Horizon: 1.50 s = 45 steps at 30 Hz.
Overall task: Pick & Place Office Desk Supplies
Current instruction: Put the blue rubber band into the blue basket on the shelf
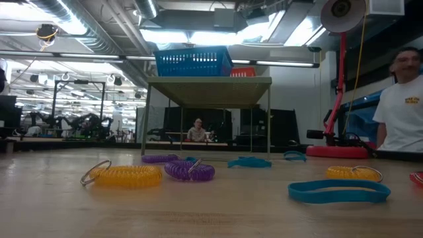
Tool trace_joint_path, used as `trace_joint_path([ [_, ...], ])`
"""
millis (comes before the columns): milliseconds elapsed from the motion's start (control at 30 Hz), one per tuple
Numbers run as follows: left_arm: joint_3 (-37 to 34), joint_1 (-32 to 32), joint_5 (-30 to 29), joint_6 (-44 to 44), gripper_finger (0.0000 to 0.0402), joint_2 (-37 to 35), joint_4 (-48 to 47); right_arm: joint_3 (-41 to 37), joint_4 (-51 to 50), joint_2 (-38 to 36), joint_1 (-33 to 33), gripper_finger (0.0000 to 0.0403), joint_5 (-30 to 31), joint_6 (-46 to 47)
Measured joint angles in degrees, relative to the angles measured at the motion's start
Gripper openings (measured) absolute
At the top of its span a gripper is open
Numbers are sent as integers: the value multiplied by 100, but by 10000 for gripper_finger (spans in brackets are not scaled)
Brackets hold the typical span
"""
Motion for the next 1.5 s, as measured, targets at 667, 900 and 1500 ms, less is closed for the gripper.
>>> trace_joint_path([
  [667, -4309, -3597, -5184, -1480, 120, -3983, -579, 4, 319, 146, 1, 231, -659, -1387],
  [900, -6008, -3841, -4694, -2468, 121, -3651, 1035, 4, 331, 232, 1, 231, -625, -758],
  [1500, -6649, -3927, -4114, -3269, 118, -1773, 3460, 2, 650, 353, 1, 231, -321, 390],
])
